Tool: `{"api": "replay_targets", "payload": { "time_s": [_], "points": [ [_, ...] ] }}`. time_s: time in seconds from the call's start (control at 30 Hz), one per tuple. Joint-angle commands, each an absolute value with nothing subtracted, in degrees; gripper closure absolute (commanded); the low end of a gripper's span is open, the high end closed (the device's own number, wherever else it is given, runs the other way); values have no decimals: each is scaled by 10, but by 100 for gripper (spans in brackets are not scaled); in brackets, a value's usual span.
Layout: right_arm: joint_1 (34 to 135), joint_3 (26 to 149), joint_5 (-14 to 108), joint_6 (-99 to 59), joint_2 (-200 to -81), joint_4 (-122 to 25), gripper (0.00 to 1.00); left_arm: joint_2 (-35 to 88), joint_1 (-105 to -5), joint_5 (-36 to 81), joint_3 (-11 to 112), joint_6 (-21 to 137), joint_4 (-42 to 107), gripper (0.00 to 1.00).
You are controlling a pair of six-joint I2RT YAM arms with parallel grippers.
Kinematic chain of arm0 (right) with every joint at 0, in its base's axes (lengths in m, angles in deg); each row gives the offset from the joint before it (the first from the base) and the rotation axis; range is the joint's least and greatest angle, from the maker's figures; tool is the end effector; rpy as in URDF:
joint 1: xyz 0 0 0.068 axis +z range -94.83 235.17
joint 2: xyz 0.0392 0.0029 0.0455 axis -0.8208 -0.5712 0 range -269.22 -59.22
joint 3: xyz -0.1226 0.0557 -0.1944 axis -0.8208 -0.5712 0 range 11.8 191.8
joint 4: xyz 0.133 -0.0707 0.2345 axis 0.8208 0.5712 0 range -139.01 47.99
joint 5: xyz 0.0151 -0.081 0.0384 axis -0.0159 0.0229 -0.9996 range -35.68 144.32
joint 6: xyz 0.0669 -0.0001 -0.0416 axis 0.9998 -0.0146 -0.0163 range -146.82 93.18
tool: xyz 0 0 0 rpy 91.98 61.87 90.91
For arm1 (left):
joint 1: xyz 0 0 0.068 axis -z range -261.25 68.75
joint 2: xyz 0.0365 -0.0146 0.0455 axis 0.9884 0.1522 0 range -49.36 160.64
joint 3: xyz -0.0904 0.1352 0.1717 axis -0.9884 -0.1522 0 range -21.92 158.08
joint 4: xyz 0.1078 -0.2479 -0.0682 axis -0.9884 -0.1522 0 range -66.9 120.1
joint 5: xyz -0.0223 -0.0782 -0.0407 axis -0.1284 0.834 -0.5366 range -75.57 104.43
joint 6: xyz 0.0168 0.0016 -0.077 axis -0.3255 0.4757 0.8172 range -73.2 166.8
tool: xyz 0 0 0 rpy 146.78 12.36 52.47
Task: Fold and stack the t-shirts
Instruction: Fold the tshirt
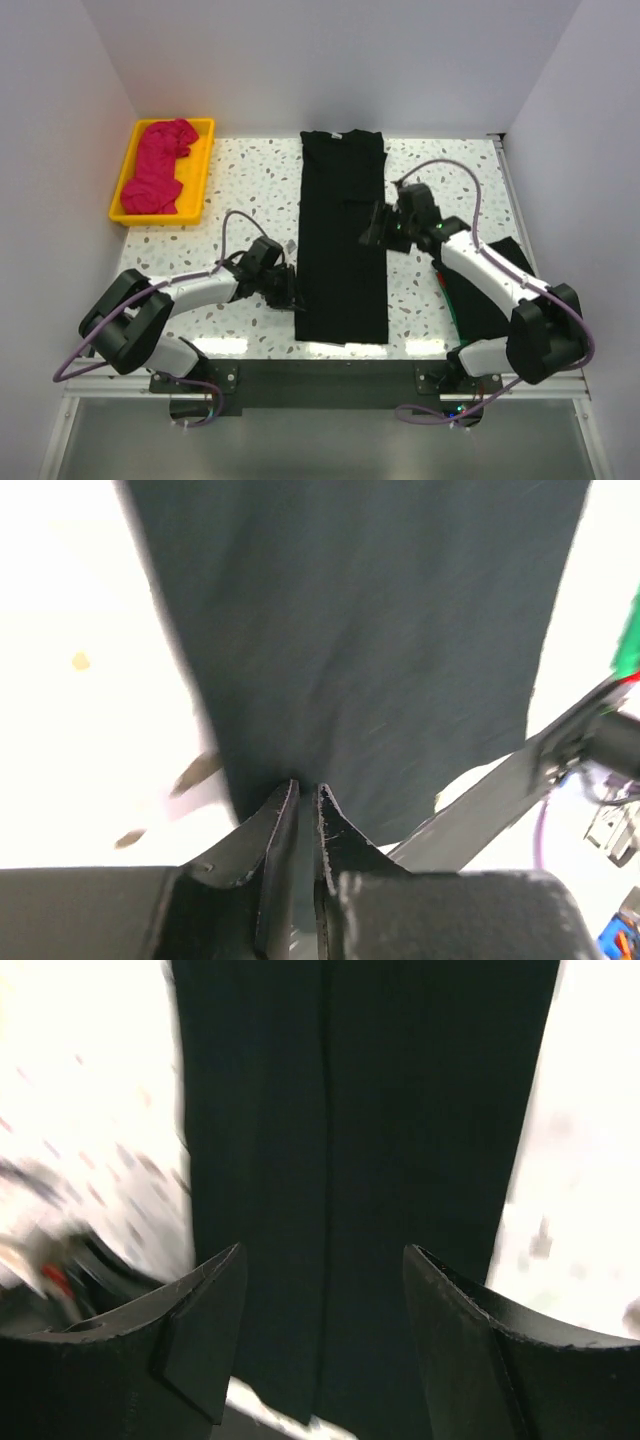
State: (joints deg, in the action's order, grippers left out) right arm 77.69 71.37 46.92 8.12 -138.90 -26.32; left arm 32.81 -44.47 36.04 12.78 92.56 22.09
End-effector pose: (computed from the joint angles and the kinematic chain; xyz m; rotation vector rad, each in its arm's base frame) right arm 0.3207 0.1423 0.2060 0.1922 2.3947 0.6404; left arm 0.2165 -0.1930 0.0713 -0.0533 2.7756 -0.9653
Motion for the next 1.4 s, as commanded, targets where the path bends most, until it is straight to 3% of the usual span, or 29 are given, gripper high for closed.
{"api": "replay_targets", "payload": {
  "time_s": [0.0,0.23,0.53,0.73,1.07,1.37],
  "points": [
    [822,614,461,116,-1331,-264,33,311,-448,383,102,908,214,86],
    [827,497,391,120,-1242,-226,34,302,-447,388,56,909,196,88],
    [842,468,336,140,-1185,-204,40,251,-447,382,142,872,120,85],
    [852,415,308,169,-1175,-225,47,245,-446,418,116,871,134,86],
    [855,349,293,170,-1175,-214,48,237,-435,431,10,902,171,88],
    [855,337,299,158,-1178,-198,49,208,-436,412,60,879,91,88]
  ]
}}
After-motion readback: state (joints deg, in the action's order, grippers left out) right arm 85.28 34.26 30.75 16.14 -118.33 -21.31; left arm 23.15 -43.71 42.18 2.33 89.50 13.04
